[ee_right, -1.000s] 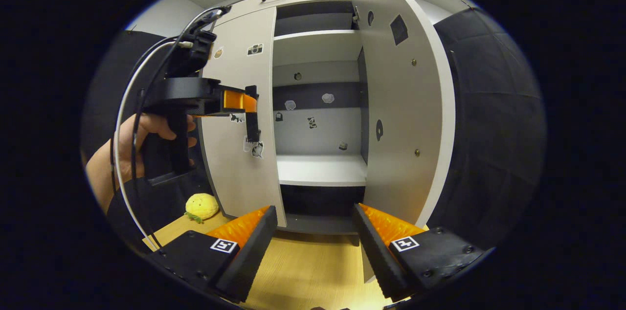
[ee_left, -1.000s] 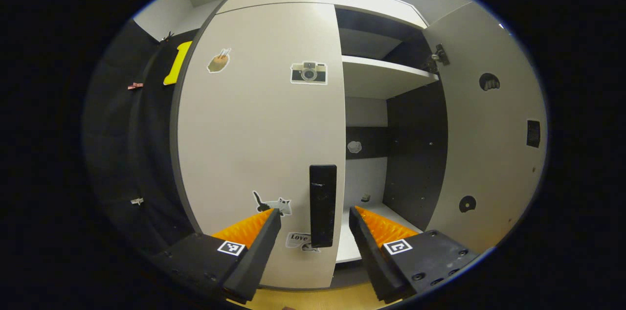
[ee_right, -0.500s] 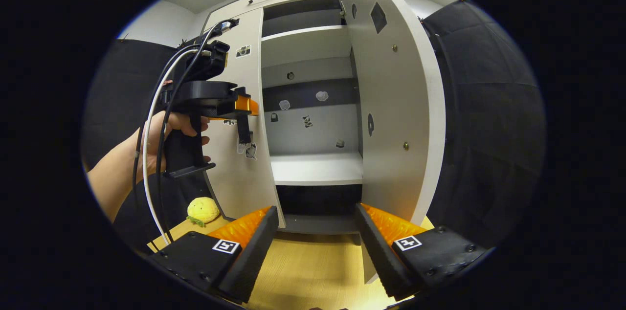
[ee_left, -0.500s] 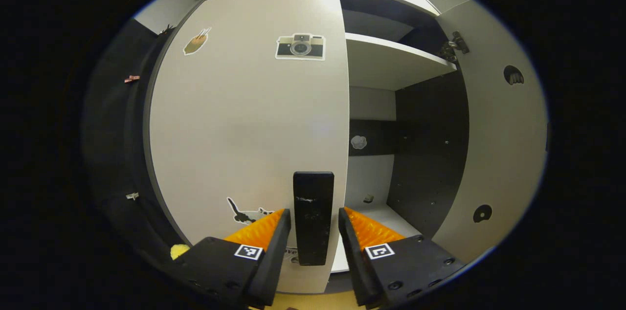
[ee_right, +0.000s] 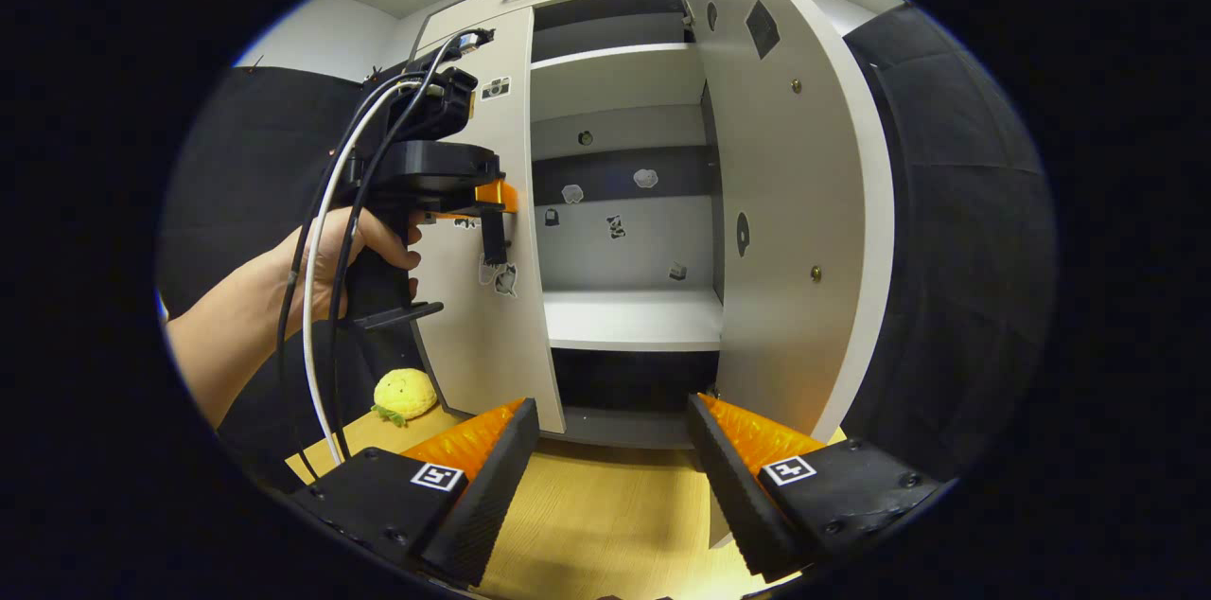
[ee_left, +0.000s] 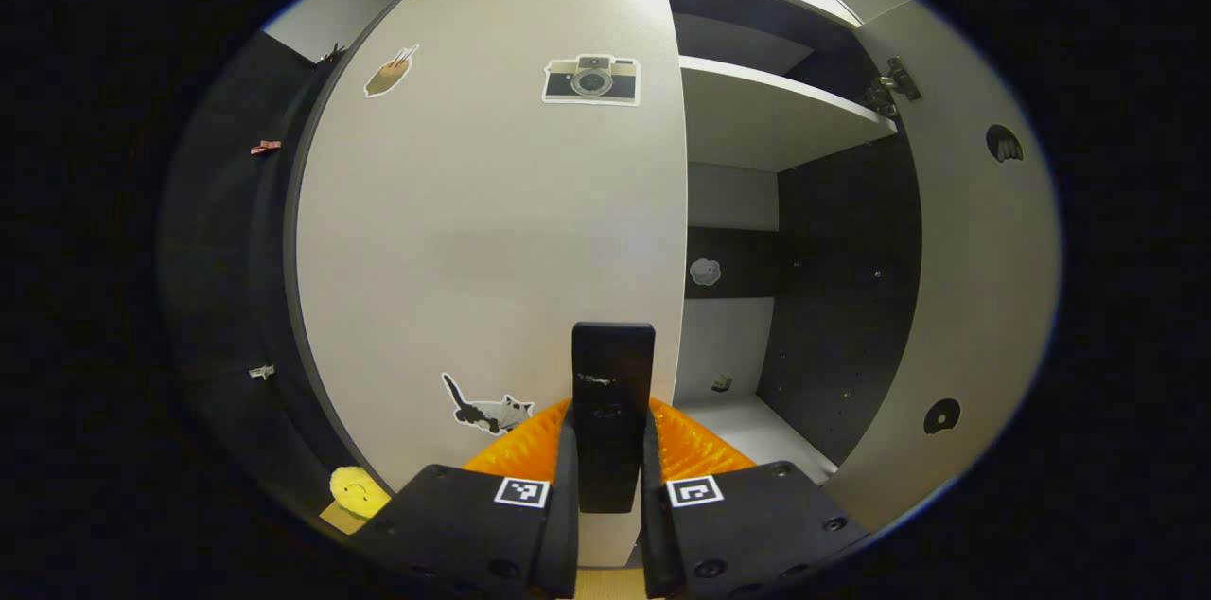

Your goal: Open the right door of the double-door shoe cabinet with the right hand, and open the left door with the left hand.

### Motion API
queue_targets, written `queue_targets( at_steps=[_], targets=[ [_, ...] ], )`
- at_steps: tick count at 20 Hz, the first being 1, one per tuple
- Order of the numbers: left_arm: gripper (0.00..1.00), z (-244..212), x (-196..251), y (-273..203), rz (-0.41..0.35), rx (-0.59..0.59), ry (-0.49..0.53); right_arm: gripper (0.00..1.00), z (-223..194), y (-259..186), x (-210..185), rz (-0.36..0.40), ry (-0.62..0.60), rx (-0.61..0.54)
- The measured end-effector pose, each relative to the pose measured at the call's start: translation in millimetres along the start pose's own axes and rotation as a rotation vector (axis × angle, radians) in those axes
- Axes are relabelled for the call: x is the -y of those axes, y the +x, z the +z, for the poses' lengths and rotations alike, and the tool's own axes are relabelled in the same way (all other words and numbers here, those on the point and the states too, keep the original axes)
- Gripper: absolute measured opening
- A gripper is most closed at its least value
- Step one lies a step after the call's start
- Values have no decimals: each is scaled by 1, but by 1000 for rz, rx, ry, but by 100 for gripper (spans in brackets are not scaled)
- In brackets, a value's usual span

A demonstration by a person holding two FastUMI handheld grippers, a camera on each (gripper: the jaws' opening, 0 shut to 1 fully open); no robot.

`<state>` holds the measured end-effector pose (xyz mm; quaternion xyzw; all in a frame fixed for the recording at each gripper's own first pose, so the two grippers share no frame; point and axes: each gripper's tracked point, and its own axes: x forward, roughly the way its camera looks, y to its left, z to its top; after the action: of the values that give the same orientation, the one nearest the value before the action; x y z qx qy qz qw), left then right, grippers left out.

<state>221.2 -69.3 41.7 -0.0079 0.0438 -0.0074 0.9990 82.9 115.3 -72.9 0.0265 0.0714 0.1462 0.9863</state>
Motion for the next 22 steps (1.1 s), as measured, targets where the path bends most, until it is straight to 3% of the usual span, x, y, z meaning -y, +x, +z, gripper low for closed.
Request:
queue_targets(
  at_steps=[4,13,22],
  targets=[
    [17,0,1,0,-14,4,12,99,-1,-2,2,-3,5,-7],
    [16,-4,-6,-40,-80,22,-16,99,0,-11,1,-53,6,-13],
    [16,-7,-29,-85,-134,40,-52,99,-10,-33,-58,-62,-13,-27]
  ],
)
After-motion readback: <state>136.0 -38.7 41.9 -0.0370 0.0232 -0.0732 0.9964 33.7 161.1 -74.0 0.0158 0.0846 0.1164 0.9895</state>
